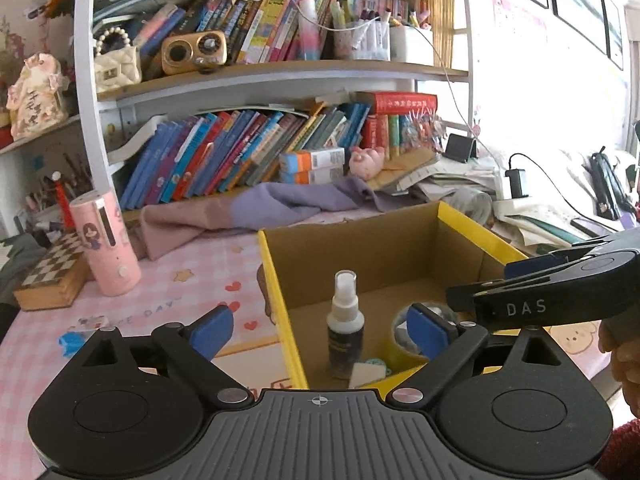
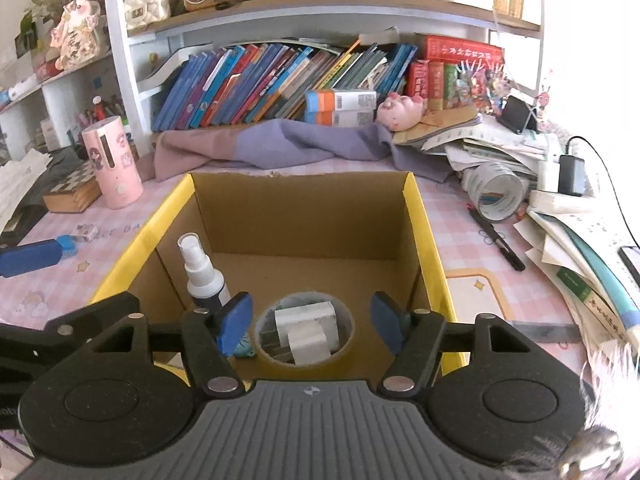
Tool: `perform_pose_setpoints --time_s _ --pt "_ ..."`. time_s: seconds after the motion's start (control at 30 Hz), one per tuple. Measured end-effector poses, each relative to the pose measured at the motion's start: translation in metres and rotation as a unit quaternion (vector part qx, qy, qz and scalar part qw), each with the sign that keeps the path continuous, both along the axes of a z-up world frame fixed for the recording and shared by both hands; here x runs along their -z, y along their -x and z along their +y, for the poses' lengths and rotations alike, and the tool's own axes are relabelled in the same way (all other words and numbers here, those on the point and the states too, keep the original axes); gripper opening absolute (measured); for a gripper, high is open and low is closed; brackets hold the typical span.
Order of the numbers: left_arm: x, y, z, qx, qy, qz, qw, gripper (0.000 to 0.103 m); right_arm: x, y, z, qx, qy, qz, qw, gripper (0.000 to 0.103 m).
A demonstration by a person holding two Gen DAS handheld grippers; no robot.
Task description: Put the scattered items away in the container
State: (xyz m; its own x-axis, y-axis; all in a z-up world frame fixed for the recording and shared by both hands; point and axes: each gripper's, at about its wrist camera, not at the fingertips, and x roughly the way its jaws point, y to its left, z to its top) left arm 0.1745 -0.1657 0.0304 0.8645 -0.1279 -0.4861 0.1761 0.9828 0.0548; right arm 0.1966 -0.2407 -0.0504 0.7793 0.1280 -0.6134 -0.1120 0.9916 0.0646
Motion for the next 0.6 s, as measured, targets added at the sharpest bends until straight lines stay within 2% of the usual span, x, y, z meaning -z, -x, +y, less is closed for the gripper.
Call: perform_pose_setpoints --time_s 0.47,0.6 --pt "0.002 0.041 0.042 0.009 0.007 0.001 0.9999 0.096 -0.004 0.043 0.044 0.020 0.012 -0.003 1.000 0.067" --pt "0.002 0.053 0.058 0.006 0.003 0.010 0.9999 0.096 -0.004 0.055 0.064 0.015 0.016 0.001 1.000 0.070"
